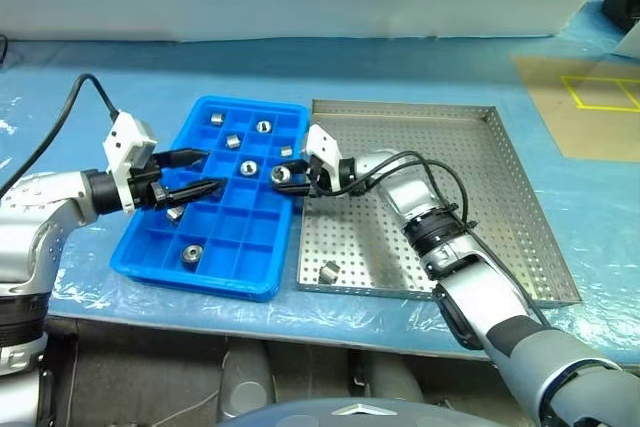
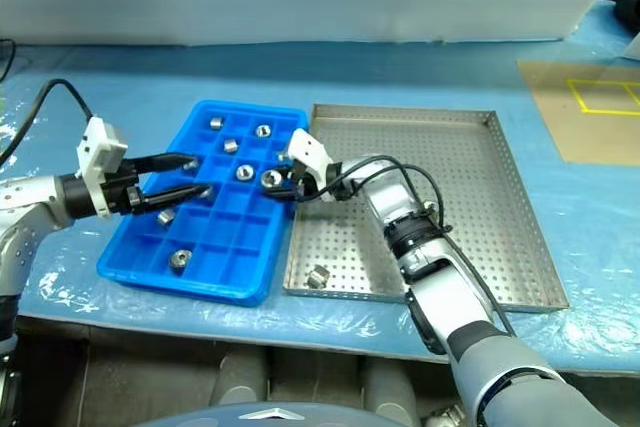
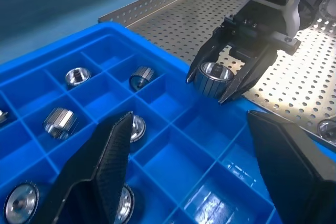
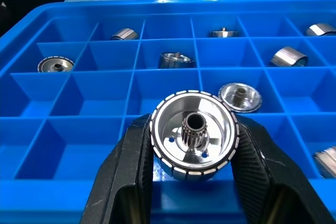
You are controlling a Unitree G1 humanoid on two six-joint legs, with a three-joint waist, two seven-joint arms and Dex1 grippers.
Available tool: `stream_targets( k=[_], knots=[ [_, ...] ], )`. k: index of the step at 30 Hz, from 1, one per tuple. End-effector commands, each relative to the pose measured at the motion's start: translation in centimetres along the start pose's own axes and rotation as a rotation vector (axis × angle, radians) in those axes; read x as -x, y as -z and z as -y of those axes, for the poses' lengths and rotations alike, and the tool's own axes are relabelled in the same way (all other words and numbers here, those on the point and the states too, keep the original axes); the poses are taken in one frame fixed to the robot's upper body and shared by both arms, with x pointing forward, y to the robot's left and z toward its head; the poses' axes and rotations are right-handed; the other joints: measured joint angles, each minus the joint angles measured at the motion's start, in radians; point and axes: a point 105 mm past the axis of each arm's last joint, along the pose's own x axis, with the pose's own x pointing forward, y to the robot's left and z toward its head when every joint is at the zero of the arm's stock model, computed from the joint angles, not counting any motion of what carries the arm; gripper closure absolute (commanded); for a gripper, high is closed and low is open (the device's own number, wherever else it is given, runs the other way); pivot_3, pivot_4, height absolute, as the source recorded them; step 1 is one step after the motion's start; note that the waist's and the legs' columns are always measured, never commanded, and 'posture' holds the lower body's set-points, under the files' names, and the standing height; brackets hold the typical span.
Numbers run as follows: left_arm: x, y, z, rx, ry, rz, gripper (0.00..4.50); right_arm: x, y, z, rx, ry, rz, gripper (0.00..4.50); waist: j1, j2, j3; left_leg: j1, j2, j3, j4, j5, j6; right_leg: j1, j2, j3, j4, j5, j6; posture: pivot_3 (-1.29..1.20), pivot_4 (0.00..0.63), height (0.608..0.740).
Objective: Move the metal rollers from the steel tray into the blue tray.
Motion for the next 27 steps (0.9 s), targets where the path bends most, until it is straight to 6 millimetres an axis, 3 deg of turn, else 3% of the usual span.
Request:
stream_targets(
  k=[1, 9, 10, 13, 17, 20, 27],
  knots=[
    [0.9, -1.4, 0.1, -0.050, -0.028, 0.018, 0.85, -0.5, -1.6, 0.4, 0.080, -0.007, 0.031, 2.86, 0.007, 0.000, 0.000, 0.000, 0.000, 0.000, 0.000, 0.000, 0.000, 0.000, 0.000, 0.000, 0.000, 0.000, 0.000, 0.16, 0.150, 0.740],
    [0.7, -1.5, 0.5, -0.045, -0.023, 0.020, 0.85, -0.6, -0.9, 0.1, 0.062, -0.027, 0.032, 2.86, 0.008, 0.000, 0.000, 0.000, 0.001, -0.002, 0.000, 0.000, 0.000, 0.000, 0.000, -0.001, 0.002, 0.000, 0.000, 0.16, 0.150, 0.740],
    [0.5, -1.5, 0.6, -0.046, -0.017, 0.017, 0.85, -0.6, -0.8, 0.0, 0.058, -0.034, 0.032, 2.12, 0.008, 0.000, 0.000, 0.000, 0.001, -0.002, 0.000, 0.000, 0.000, 0.000, 0.000, -0.001, 0.002, 0.000, 0.000, 0.16, 0.150, 0.740],
    [0.0, -1.6, 0.8, -0.040, 0.010, 0.025, 0.85, -0.3, -0.8, 0.2, 0.029, -0.012, 0.034, 1.20, 0.008, 0.000, 0.000, 0.000, 0.001, -0.002, 0.000, 0.000, 0.000, 0.000, 0.000, -0.001, 0.002, 0.000, 0.000, 0.14, 0.150, 0.740],
    [-0.9, -1.6, 1.2, -0.031, 0.050, 0.028, 0.85, 0.8, -1.4, 0.5, 0.009, 0.022, 0.064, 1.20, 0.008, 0.000, 0.000, 0.000, 0.001, -0.002, 0.000, 0.000, 0.000, 0.000, 0.000, -0.001, 0.002, 0.000, 0.000, 0.09, 0.150, 0.740],
    [-1.8, -1.6, 1.7, -0.024, 0.092, 0.037, 0.85, 2.7, -1.9, 1.3, 0.004, 0.087, 0.095, 1.20, 0.009, 0.000, 0.000, 0.000, 0.000, -0.002, 0.000, 0.002, -0.003, 0.000, 0.000, 0.000, 0.002, 0.000, 0.000, 0.06, 0.150, 0.740],
    [-6.0, -1.5, 3.5, 0.005, 0.259, 0.083, 0.85, 10.9, -1.1, 3.4, -0.042, 0.380, 0.072, 1.20, 0.002, -0.001, 0.000, 0.001, -0.001, -0.001, 0.001, 0.003, -0.004, 0.001, 0.001, 0.000, 0.002, 0.000, 0.000, -0.09, 0.150, 0.740]
  ],
)
